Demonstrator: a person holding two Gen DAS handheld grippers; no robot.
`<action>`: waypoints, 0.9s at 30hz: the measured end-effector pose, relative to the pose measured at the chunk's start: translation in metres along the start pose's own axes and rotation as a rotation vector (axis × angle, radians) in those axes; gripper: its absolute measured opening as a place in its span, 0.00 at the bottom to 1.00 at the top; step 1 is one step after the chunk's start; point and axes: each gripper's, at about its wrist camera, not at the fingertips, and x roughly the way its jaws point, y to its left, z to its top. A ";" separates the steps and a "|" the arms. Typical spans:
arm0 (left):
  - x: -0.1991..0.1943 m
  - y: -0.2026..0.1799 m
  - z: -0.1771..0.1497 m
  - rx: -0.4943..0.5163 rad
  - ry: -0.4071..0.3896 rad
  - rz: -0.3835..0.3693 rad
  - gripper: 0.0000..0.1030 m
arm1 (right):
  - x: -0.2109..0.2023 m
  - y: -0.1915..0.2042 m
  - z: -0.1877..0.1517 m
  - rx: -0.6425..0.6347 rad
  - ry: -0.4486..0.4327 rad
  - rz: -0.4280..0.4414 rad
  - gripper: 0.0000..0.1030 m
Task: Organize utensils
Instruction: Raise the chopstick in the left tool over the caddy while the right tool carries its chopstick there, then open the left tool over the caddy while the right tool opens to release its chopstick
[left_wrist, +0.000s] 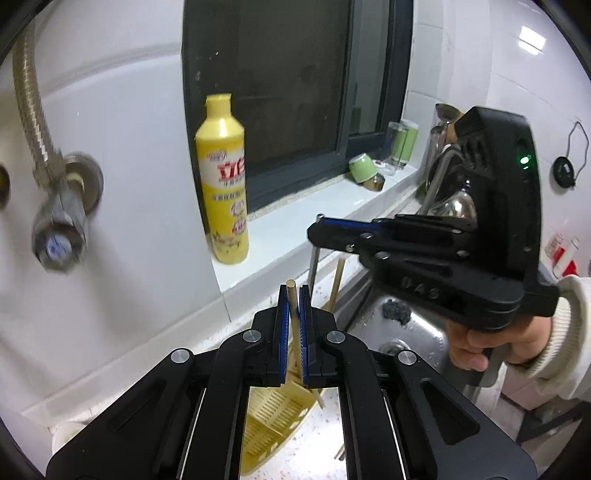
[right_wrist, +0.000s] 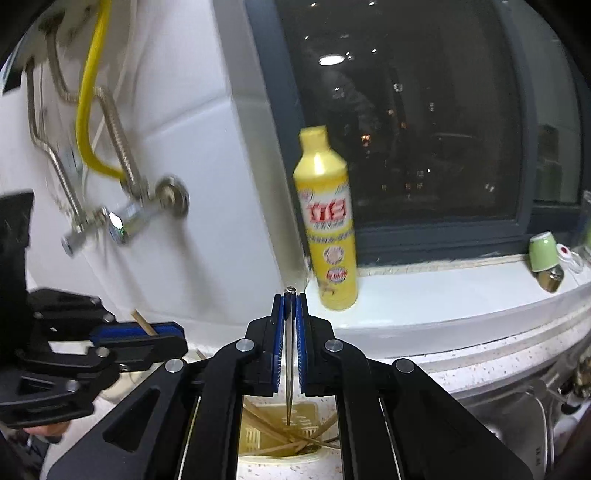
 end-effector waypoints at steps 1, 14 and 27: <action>0.002 0.001 -0.002 -0.002 0.006 0.003 0.05 | 0.005 -0.001 -0.004 0.006 0.012 0.001 0.03; 0.020 0.004 -0.017 -0.025 0.053 0.011 0.06 | 0.034 -0.001 -0.031 0.009 0.110 0.017 0.03; -0.018 -0.001 0.004 -0.031 -0.032 0.021 0.45 | 0.000 -0.014 -0.014 0.120 0.096 0.081 0.15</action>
